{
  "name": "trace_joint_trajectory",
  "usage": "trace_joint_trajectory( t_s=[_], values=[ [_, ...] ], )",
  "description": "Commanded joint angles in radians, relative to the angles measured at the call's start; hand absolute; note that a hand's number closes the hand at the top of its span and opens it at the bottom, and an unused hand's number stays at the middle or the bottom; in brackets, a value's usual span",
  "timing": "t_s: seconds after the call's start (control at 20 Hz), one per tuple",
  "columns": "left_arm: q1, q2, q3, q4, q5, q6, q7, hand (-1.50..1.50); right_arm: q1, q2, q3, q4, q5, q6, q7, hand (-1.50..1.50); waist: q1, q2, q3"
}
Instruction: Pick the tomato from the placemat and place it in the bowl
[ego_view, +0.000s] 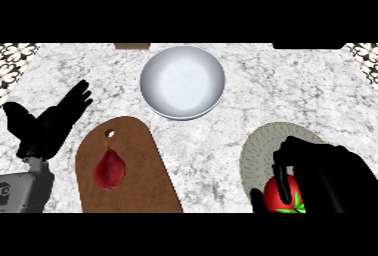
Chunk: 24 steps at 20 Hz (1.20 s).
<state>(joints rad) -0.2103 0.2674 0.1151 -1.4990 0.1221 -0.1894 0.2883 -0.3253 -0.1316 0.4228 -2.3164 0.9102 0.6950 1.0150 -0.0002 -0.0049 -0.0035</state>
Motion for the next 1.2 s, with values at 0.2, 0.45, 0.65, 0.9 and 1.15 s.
trace_joint_trajectory(
  t_s=[0.2, 0.45, 0.65, 0.9, 1.15],
  values=[
    [-0.035, -0.008, -0.004, 0.017, -0.019, 0.015, 0.003, 0.00, -0.299, 0.129, -0.044, 0.126, -0.115, 0.006, 0.310, 1.50, 0.007, 0.002, 0.000],
    [0.009, -0.012, -0.011, 0.015, -0.020, -0.007, -0.034, 0.00, -0.510, 0.130, -0.104, 0.279, -0.178, -0.068, 0.354, 1.50, 0.016, 0.001, 0.000],
    [0.013, -0.033, -0.020, 0.003, -0.023, 0.005, -0.029, 0.00, -0.654, 0.131, -0.140, 0.422, -0.178, -0.138, 0.337, 1.50, 0.018, 0.002, 0.001],
    [-0.017, -0.041, -0.025, -0.022, -0.029, 0.029, 0.022, 0.00, -0.728, 0.131, -0.202, 0.676, -0.081, -0.297, 0.133, 1.50, 0.025, 0.009, 0.003],
    [-0.064, 0.001, 0.009, 0.020, 0.011, -0.022, 0.034, 0.00, -0.815, 0.131, -0.247, 0.898, -0.057, -0.362, 0.068, 1.50, 0.022, 0.012, 0.002]
  ],
)
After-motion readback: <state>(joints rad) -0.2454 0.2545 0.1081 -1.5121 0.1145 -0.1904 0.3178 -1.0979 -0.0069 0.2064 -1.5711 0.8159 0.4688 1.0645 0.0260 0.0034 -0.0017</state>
